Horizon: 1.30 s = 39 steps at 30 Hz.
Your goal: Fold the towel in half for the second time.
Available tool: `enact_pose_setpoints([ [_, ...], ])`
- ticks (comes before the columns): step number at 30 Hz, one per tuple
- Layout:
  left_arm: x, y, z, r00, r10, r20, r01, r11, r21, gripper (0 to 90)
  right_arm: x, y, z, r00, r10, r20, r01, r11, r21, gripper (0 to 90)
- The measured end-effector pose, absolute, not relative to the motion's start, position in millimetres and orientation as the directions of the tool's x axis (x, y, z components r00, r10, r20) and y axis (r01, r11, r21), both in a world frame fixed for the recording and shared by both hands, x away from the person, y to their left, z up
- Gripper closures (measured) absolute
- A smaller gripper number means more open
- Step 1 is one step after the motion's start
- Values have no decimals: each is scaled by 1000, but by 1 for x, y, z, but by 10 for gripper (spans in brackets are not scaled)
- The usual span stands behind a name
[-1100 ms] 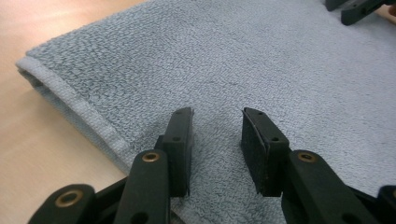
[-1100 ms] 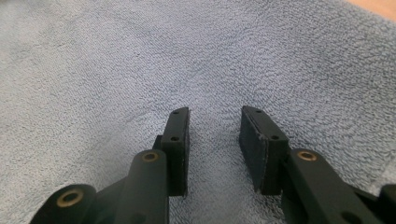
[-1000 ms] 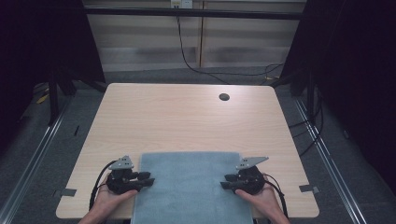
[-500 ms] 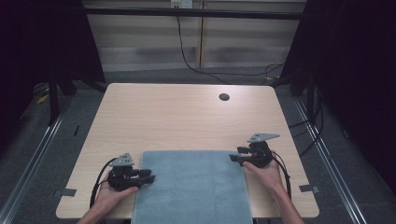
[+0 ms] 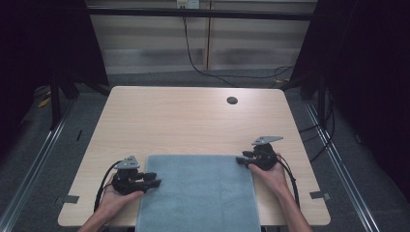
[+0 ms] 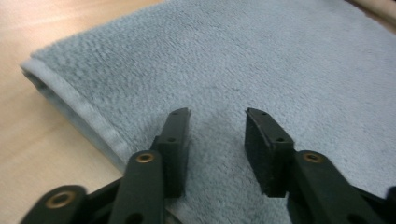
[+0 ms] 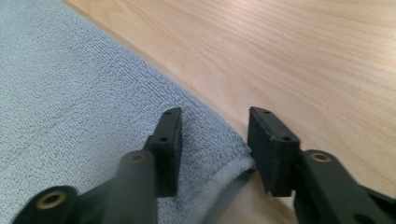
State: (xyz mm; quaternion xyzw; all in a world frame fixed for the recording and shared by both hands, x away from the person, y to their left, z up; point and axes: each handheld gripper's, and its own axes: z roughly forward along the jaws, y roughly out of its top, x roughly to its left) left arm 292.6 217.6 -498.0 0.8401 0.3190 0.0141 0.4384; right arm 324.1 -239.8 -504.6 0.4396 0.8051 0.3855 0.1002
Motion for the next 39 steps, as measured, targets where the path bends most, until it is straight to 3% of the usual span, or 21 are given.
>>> enact_pose_setpoints([
  [4, 312, 217, -485, 778, 581, -239, 518, -378, 767, 519, 323, -237, -505, -609, 771, 184, 628, 327, 706, 750],
  [8, 339, 215, -483, 743, 632, -220, 529, -352, 772, 489, 322, -235, -505, -608, 773, 178, 625, 328, 709, 802],
  [17, 356, 232, -496, 703, 678, -215, 570, -355, 741, 376, 319, -233, -504, -606, 779, 164, 619, 331, 712, 814],
  [28, 356, 235, -506, 706, 670, -230, 577, -356, 735, 377, 318, -234, -505, -604, 778, 175, 623, 323, 712, 813],
  [34, 346, 225, -506, 750, 621, -228, 549, -393, 737, 432, 317, -234, -504, -600, 780, 180, 626, 318, 712, 815],
  [39, 343, 219, -508, 779, 579, -242, 536, -413, 737, 730, 317, -234, -503, -609, 771, 186, 622, 319, 715, 825],
])
